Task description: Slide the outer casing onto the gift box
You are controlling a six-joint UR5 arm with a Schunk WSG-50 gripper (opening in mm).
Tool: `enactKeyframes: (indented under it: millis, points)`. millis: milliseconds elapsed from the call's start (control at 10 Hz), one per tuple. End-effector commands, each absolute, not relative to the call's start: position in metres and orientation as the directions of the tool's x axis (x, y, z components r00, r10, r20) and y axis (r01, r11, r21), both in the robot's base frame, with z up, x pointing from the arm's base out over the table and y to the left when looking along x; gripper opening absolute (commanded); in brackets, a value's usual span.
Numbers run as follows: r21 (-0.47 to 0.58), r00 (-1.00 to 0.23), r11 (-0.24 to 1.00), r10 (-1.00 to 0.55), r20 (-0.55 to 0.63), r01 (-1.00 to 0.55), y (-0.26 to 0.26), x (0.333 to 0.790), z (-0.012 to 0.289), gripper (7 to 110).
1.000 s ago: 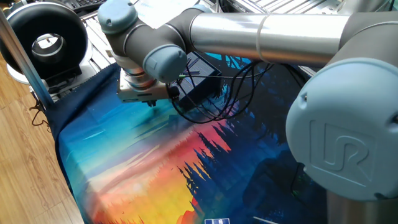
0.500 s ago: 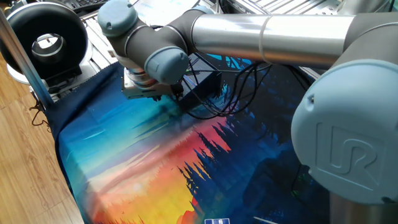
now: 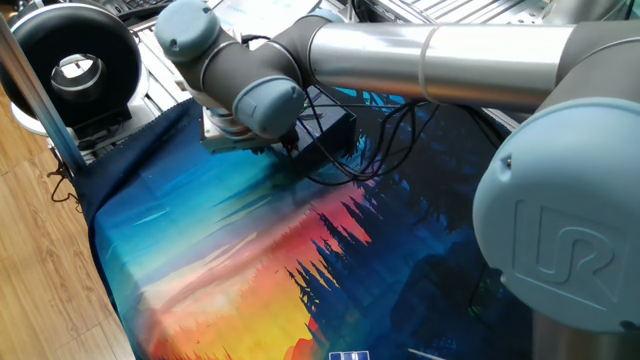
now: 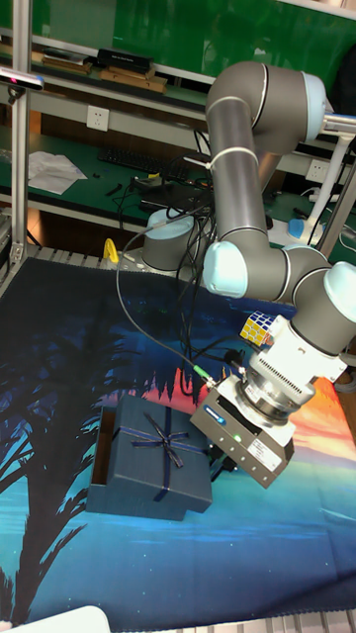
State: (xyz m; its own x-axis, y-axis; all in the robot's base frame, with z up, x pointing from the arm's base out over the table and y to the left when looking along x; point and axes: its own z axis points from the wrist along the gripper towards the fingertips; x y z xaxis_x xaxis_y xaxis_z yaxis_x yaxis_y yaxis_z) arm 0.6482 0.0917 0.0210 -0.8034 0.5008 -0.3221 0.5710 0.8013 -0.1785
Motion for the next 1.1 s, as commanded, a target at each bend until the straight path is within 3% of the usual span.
enactKeyframes:
  millis: [0, 800, 1000]
  points:
    - [-0.204, -0.802, 0.799, 0.475, -0.362, 0.566, 0.08, 0.654, 0.029, 7]
    - [-0.282, -0.814, 0.797, 0.394, -0.427, 0.534, 0.064, 0.662, 0.04, 7]
    - [-0.256, -0.81, 0.801, 0.416, -0.414, 0.542, 0.071, 0.661, 0.036, 7]
